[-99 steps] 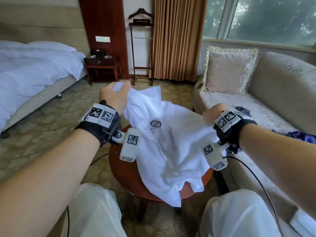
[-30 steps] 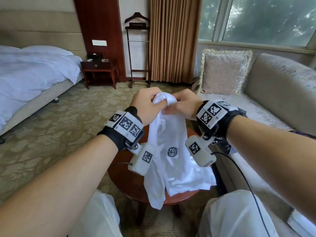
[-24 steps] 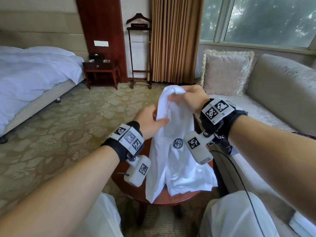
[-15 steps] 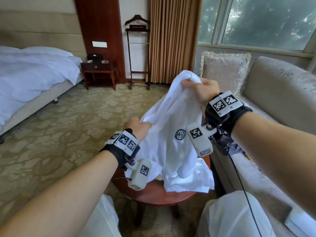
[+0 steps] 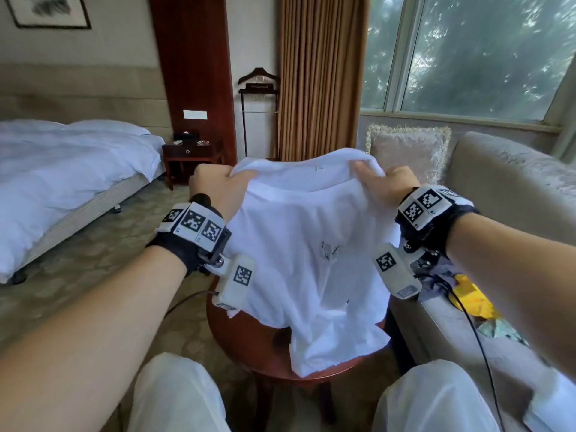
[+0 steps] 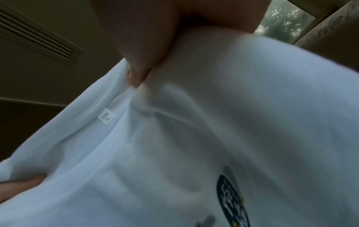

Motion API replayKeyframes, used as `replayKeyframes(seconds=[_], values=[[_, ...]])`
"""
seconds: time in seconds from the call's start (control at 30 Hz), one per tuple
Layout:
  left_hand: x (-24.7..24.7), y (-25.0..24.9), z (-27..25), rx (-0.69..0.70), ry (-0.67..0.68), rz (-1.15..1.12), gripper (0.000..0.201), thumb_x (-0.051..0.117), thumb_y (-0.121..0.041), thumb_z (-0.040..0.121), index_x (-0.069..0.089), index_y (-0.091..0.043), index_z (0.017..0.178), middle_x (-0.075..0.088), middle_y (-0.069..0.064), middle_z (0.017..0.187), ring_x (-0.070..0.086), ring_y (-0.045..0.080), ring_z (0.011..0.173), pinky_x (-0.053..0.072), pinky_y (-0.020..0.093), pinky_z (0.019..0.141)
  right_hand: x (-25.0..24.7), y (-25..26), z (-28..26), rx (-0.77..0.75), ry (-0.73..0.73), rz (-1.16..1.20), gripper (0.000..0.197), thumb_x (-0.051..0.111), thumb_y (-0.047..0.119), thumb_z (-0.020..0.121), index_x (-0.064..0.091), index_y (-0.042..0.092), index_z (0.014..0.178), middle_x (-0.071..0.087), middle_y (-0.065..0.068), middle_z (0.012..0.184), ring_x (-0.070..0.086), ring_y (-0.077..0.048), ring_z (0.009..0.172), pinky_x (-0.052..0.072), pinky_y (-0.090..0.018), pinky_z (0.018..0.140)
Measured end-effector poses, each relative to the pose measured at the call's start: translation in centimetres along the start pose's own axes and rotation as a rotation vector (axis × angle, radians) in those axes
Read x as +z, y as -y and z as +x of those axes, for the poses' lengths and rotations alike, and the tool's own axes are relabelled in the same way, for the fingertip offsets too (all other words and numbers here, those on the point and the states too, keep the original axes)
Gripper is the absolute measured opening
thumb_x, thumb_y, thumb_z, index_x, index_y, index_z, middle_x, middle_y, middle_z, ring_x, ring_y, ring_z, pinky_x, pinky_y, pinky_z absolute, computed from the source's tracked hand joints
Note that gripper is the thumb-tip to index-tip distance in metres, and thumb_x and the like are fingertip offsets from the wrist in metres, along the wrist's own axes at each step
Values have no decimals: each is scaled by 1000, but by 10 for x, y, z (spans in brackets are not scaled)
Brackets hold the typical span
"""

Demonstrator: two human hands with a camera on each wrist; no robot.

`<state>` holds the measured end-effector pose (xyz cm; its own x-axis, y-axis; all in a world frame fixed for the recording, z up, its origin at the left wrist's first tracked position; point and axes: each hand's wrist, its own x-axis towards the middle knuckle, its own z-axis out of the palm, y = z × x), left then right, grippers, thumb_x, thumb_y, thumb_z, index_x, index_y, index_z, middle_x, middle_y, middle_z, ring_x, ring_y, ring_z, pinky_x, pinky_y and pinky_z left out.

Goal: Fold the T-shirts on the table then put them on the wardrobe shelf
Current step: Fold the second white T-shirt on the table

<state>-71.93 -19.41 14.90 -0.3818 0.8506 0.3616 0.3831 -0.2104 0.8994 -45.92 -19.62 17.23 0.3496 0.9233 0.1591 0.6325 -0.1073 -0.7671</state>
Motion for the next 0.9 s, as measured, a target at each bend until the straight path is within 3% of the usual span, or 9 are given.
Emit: replayKeyframes(seconds=[0.17,0.27,0.33,0.43,0.5,0.6,0.7,0.8,0.9], values=[[-32,-52,-24,151,26,-91,52,75,-27,69,29,-19,46,24,4,56,27,19,59,20,32,57,-25,14,-25,-2,7,187,69,57,73,75,53,10,101,58,-3,90,58,-26,88,48,-36,88],[-51,-76,-38,162,68,-120,46,78,-31,68,38,-14,52,26,6,62,28,19,61,20,33,58,-43,25,-49,-19,-21,237,91,59,82,57,61,12,115,66,-6,107,64,-30,94,51,-43,93],[-64,-88,-43,138,77,-113,52,80,-36,67,33,-18,50,26,2,59,29,16,58,20,30,56,-56,31,-61,-56,-41,271,89,60,80,59,60,12,116,64,-6,110,63,-29,96,49,-42,95],[-79,-96,-46,123,88,-48,50,82,-48,56,43,-16,55,35,3,63,36,16,62,26,33,61,-72,32,-70,-92,-71,262,63,63,69,73,55,9,90,59,-3,90,60,-22,79,50,-34,86],[-84,-92,-47,152,106,28,58,83,-58,53,42,-17,48,36,0,57,37,16,58,26,32,60,-75,28,-73,-105,-90,170,64,60,75,71,57,11,79,60,-4,85,61,-23,79,51,-36,86],[-86,-78,-46,238,168,255,70,77,-77,48,41,-17,46,36,-3,50,37,16,52,24,29,57,-75,16,-73,-113,-72,21,74,54,83,66,62,13,83,65,-6,87,63,-26,82,52,-35,83],[-84,-63,-41,350,227,549,79,69,-89,37,48,-15,58,38,1,55,37,18,53,26,31,55,-71,5,-70,-86,-34,-71,71,58,79,68,67,12,86,64,-2,74,61,-20,67,44,-26,57],[-79,-46,-32,386,344,739,74,76,-78,34,62,-18,74,59,-5,65,55,17,62,44,33,57,-60,-7,-62,-38,12,-180,80,57,86,59,71,12,85,65,-4,71,61,-23,64,39,-24,51],[-68,-20,-19,346,449,808,52,92,-39,48,62,-25,88,65,-3,85,61,19,79,49,30,65,-44,-17,-51,9,42,-227,77,57,85,61,70,14,85,65,-5,75,63,-25,69,41,-24,54]])
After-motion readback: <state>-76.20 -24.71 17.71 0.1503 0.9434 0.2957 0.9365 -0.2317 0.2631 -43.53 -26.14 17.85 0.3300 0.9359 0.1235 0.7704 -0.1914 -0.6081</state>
